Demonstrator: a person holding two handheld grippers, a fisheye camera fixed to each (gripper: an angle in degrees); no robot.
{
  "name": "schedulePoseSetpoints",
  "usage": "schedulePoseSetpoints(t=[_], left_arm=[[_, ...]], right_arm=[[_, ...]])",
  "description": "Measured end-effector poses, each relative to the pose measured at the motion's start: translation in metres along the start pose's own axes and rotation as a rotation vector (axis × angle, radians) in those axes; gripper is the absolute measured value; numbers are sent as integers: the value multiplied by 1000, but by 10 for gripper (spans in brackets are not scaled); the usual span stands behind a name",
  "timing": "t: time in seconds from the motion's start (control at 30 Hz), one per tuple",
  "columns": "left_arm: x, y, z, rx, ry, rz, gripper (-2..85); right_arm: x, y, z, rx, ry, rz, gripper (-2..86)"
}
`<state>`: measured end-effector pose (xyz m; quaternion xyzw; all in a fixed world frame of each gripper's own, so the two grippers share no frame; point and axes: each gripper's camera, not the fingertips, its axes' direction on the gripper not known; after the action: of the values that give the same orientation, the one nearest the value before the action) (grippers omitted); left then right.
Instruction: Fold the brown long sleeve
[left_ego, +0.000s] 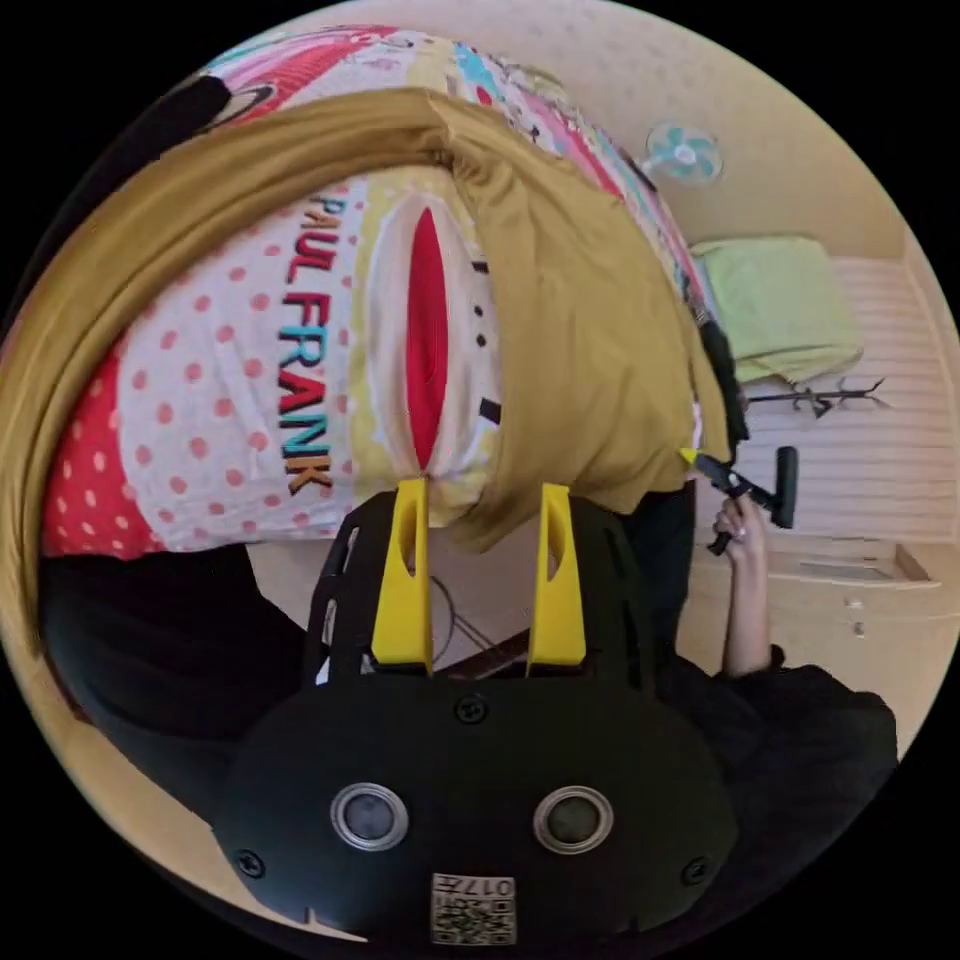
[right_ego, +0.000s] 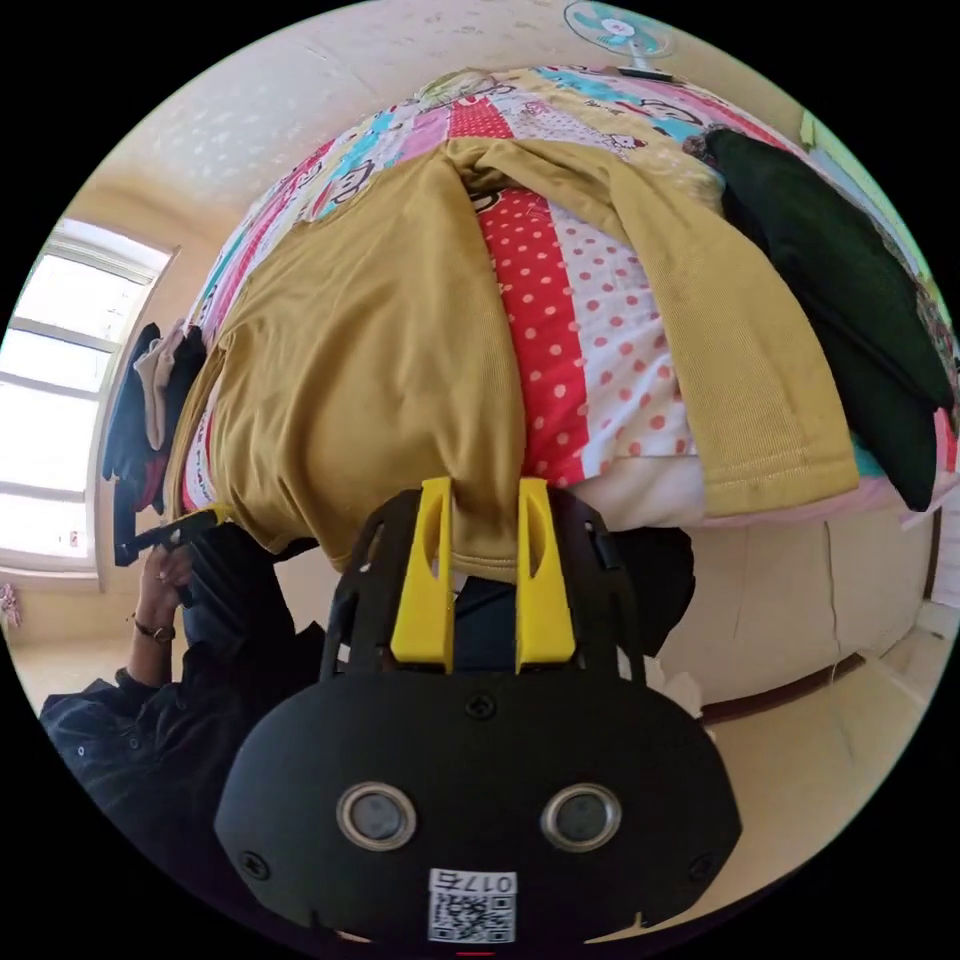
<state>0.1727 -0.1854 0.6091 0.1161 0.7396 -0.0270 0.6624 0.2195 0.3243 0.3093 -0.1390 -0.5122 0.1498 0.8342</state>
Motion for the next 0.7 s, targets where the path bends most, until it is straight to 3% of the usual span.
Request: schedulePoseSetpoints(t=[0.1, 0.17, 0.3, 0.37, 0.43, 0.53, 0.63, 0.7], left_arm=[[37, 6, 2, -59, -227, 36, 90], [49, 25, -6, -86, -194, 135, 35], [44, 96, -42, -149, -8, 249, 20], [42, 126, -51, -199, -66, 283, 21], [28, 147, -53, -224, -165, 190, 28], [8, 169, -69, -166, -259, 63, 53], [-1, 179, -97, -108, -163, 13, 60], [-4, 179, -114, -78, -71, -4, 61]], right_arm=[[-7, 4, -26, -55, 10, -88, 49], [-8, 23, -66, -1, 4, -150, 41], [6, 58, -117, -8, -87, -192, 39], [23, 71, -122, -133, -80, -177, 42], [41, 74, -126, -153, -60, -128, 48], [76, 72, -170, 66, 84, 52, 92], [113, 57, -216, 292, 162, 202, 124], [142, 36, -220, 287, 131, 282, 122]])
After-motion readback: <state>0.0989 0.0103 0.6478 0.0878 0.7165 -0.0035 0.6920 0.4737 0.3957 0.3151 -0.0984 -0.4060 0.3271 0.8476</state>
